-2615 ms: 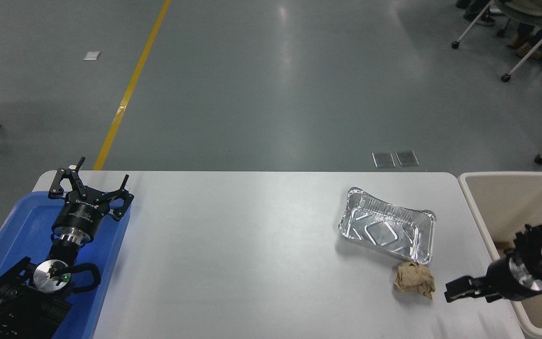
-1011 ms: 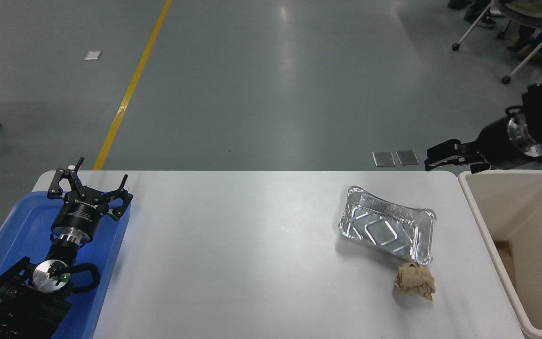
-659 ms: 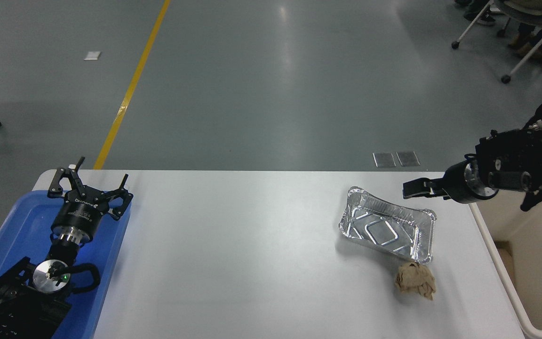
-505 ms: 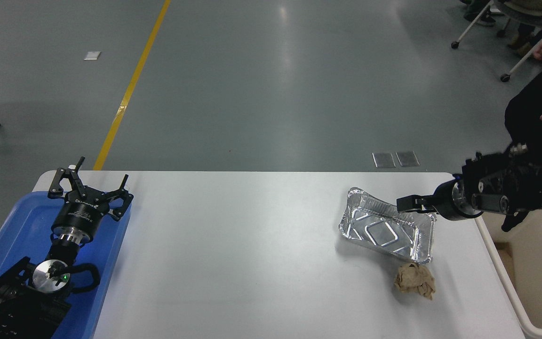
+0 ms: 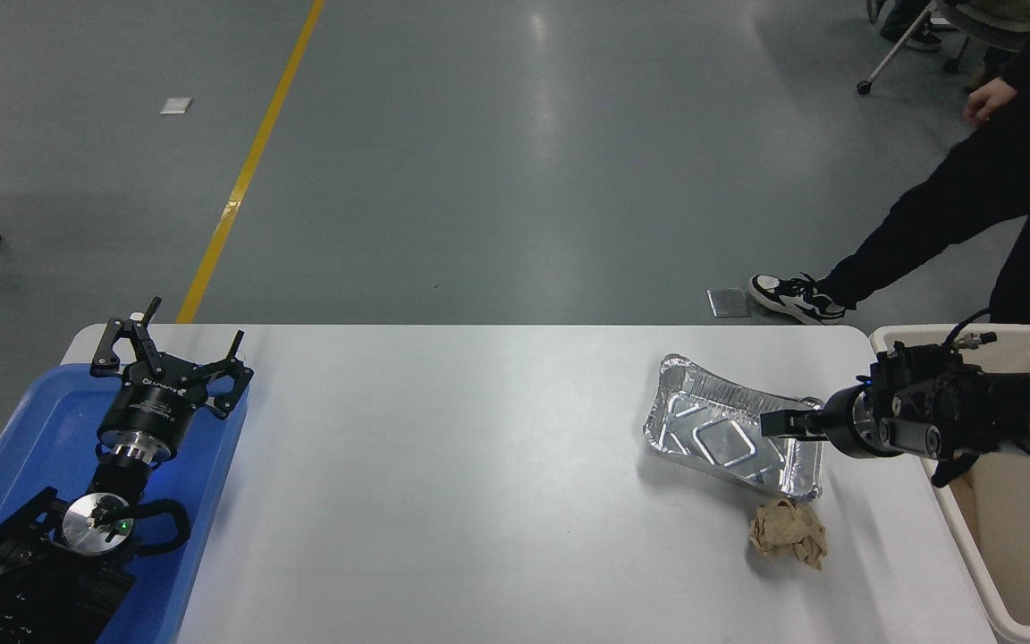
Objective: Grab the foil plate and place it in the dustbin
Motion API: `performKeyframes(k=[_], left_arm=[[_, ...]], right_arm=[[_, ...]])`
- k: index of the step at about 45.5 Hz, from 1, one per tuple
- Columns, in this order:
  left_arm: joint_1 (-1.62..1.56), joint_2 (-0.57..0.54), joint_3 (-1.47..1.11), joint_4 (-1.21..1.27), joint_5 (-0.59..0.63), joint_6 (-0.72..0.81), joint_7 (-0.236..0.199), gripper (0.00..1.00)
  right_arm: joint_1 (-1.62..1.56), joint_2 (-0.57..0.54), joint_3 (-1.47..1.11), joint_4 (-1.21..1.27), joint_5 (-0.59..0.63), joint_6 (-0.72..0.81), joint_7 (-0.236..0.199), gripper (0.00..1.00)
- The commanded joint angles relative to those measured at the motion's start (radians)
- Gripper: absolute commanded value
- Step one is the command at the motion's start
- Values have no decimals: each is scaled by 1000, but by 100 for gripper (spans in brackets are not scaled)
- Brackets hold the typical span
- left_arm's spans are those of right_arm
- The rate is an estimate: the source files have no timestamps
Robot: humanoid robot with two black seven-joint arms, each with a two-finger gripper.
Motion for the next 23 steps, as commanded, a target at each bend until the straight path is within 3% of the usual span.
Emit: performKeyframes(k=[1, 4, 7, 12, 14, 23], left_arm=[[0, 0, 0, 0, 0, 0, 0, 99], [0, 1, 0, 0, 0, 0, 0, 99], [0, 0, 0, 0, 0, 0, 0, 99], [0, 0, 0, 0, 0, 0, 0, 99], [0, 1, 0, 0, 0, 0, 0, 99], [0, 0, 0, 0, 0, 0, 0, 99]], right_arm=[[-53, 1, 40, -37, 0, -4, -12, 96], [-52, 0, 39, -39, 0, -4, -10, 79], [-52, -2, 37, -45, -3, -4, -8, 43], [-50, -5, 34, -45, -4, -2, -10, 17], [-52, -5, 40, -48, -4, -2, -10, 0], [-41, -3, 45, -48, 8, -2, -24, 0]])
